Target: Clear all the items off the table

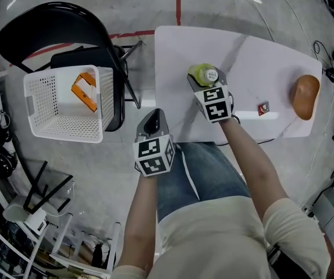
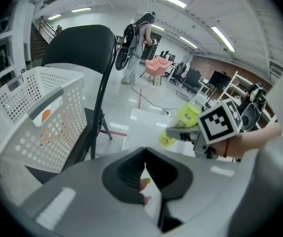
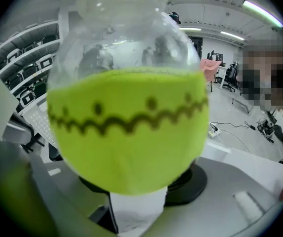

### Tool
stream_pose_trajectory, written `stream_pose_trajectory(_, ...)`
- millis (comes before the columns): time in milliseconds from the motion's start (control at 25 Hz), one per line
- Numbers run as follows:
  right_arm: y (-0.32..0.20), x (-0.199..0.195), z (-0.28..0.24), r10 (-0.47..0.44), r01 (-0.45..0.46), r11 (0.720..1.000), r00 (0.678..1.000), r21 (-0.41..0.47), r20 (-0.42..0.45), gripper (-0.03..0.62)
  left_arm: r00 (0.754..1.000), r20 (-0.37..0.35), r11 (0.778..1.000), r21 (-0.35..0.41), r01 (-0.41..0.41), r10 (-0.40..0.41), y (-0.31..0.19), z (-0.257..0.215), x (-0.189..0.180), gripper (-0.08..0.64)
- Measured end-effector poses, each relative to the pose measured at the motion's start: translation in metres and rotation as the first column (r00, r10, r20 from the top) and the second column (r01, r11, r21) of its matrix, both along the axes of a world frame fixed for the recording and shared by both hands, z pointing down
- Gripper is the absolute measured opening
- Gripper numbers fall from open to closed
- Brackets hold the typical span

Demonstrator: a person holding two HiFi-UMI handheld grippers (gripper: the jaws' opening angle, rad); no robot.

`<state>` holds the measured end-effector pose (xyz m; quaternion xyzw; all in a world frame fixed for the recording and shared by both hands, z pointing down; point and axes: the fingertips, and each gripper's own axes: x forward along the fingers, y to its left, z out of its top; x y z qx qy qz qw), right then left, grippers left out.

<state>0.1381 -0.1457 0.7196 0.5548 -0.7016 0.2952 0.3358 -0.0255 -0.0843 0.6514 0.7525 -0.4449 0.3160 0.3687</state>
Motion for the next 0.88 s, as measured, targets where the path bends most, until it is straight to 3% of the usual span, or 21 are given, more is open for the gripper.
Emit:
stream_pose_trajectory(400,0.021,-0.006,-0.062,0.027,-0.029,0.999,0.999,0.027,0.043,0.265,0.999,-0.001,0.998,0.048,0.034,-0.034,0.006,-0.044,-0.011,0.009)
stream_pose_trajectory(880,0.037,-0.027,-0.15,-0.101,0.1,0.994,0.995,0.044,0.022,0.267,0.993,-0.021,0.99,0.083,0.116,-0.114,0.019,-0.109,-0.029,0.009)
